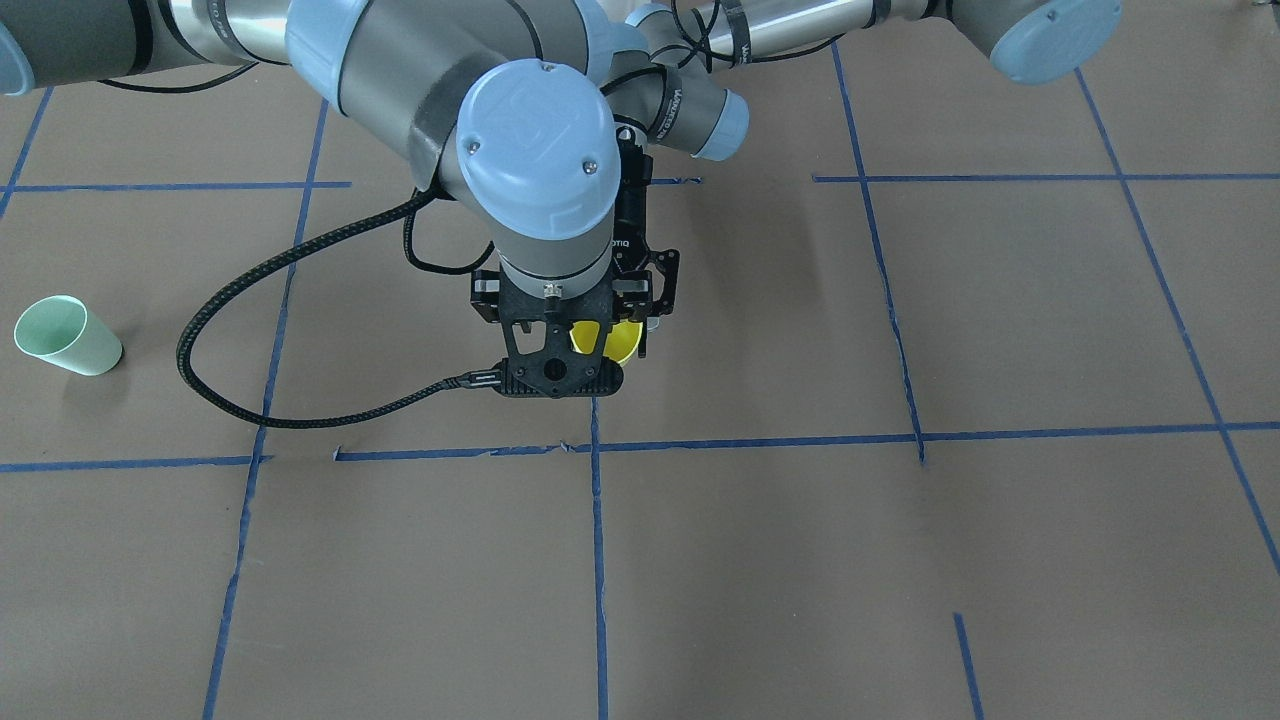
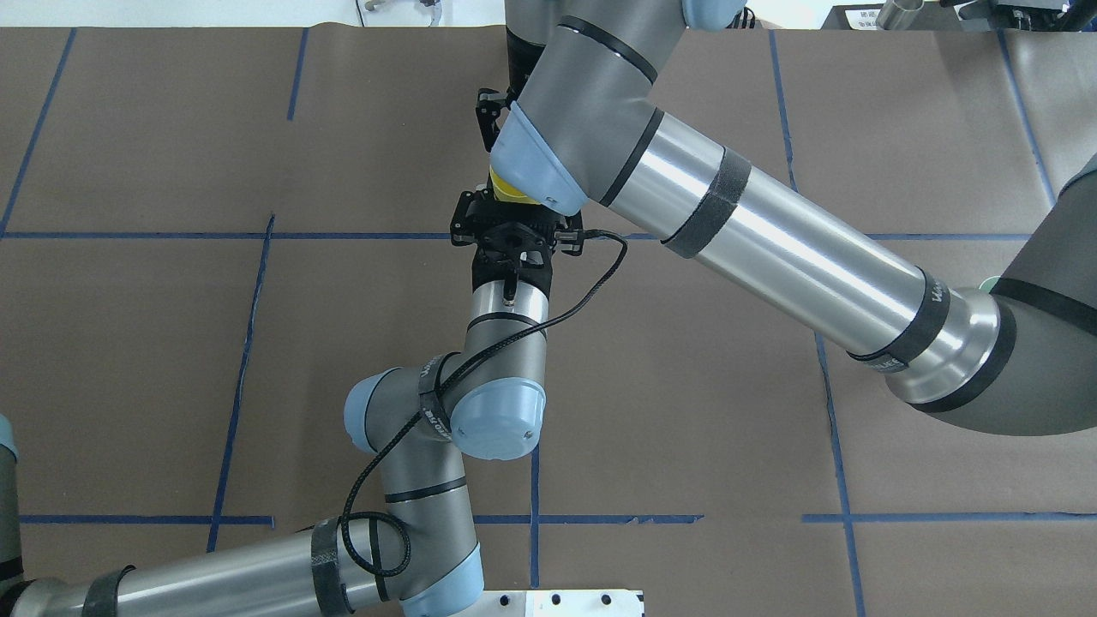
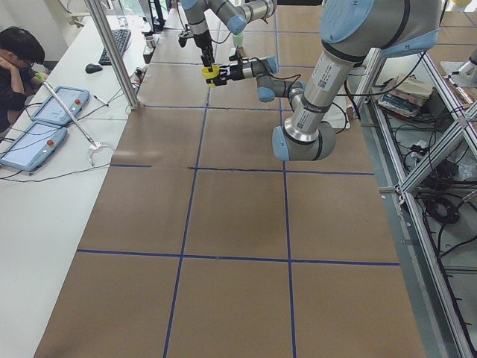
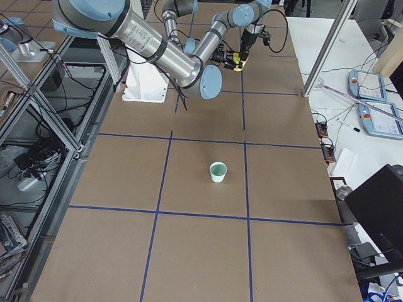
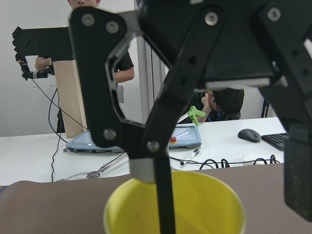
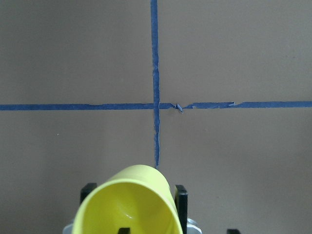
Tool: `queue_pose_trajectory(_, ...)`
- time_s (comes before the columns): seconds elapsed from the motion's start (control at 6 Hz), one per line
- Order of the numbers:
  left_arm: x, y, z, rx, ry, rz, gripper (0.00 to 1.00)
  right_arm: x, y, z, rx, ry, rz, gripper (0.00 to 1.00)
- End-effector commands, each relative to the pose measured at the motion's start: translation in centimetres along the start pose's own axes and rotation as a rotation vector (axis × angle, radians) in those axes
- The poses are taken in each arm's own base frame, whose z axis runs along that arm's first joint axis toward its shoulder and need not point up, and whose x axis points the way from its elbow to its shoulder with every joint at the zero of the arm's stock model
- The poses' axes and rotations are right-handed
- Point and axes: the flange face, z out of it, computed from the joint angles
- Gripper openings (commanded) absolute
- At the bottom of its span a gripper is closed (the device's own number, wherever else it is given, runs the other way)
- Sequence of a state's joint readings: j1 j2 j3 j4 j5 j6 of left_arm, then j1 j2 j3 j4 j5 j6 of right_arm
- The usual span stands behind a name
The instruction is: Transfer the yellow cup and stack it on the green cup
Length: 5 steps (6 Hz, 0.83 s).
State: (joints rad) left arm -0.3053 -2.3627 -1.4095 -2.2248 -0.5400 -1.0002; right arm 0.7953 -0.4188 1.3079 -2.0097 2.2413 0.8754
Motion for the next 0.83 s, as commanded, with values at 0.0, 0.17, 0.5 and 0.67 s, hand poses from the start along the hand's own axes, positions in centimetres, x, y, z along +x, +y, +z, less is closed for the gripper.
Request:
queue_pose_trajectory(0.0, -0.14, 0.03, 0.09, 0.0, -0.002, 0.002, 0.25, -0.08, 0.02, -0.23, 0.004, 0.001, 0.0, 0.02)
queue_pose_trajectory(0.17, -0.09, 0.1, 0.02, -0.001, -0.001, 0.003, 0.25, 0.0, -0.04, -0.09, 0.002, 0.001, 0.002, 0.0)
queue_pose_trajectory(0.5, -0.22, 0.28, 0.12, -0.009, 0.002, 0.013, 0.46, 0.01, -0.04, -0.08, 0.001, 0.002, 0.004, 0.0)
queue_pose_trajectory(0.67, -0.21, 0.39, 0.1, -0.021, 0.011, 0.018, 0.91, 0.06, -0.12, -0.31, 0.002, 0.0, 0.005, 0.0)
